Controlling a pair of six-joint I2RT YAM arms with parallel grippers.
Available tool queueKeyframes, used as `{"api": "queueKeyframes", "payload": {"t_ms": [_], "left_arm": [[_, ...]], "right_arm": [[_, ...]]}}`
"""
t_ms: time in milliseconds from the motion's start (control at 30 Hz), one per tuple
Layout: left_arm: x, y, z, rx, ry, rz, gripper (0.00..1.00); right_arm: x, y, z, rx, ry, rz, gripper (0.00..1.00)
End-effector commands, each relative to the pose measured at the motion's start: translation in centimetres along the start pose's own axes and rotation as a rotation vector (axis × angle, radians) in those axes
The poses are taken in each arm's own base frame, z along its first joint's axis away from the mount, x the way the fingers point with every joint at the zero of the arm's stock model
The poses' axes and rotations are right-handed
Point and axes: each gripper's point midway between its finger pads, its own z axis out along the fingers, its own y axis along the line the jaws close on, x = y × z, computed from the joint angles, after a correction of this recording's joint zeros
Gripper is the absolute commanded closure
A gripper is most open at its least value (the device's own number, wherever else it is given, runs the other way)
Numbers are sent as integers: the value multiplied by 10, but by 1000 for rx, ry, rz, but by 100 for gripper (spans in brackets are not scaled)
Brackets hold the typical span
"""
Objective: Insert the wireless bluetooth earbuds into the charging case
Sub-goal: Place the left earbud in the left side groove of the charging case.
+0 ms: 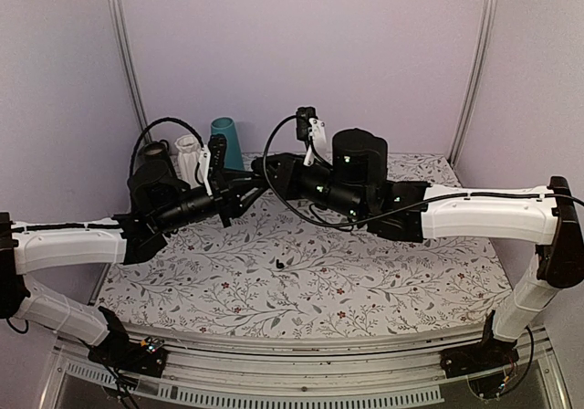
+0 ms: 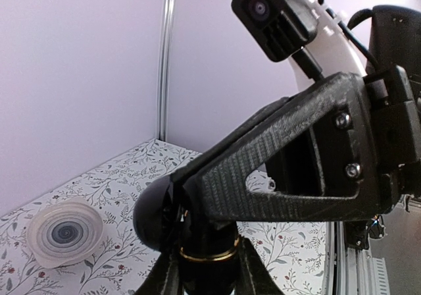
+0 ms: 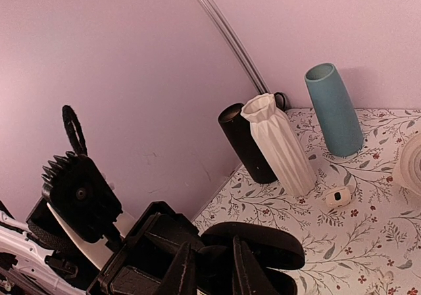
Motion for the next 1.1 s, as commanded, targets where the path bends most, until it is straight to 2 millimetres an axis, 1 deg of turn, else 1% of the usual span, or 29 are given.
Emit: {"api": "queueKeyframes", "payload": {"t_ms": [0,67,300,400,733,833,1067], "left_arm": [[-48,-9,-7,12,-151,67,100],[-48,-10,-7,13,-150,67,100],[-48,-10,-8,14,-150,68,100],[-47,-11,-7,20,-147,67,100],[-43,-14,-4,46,-132,63,100],[-41,-15,-3,51,-128,61,100],[-40,-12,-4,37,-133,59,100]], "right_arm": [[28,-15,-2,64,95,-27,82],[28,-13,-1,62,97,-31,77],[25,-11,-2,61,92,-33,74],[24,-8,-2,54,97,-34,70],[26,-2,5,37,123,-51,69],[30,-1,9,41,145,-64,68],[33,-4,10,64,163,-70,67]]}}
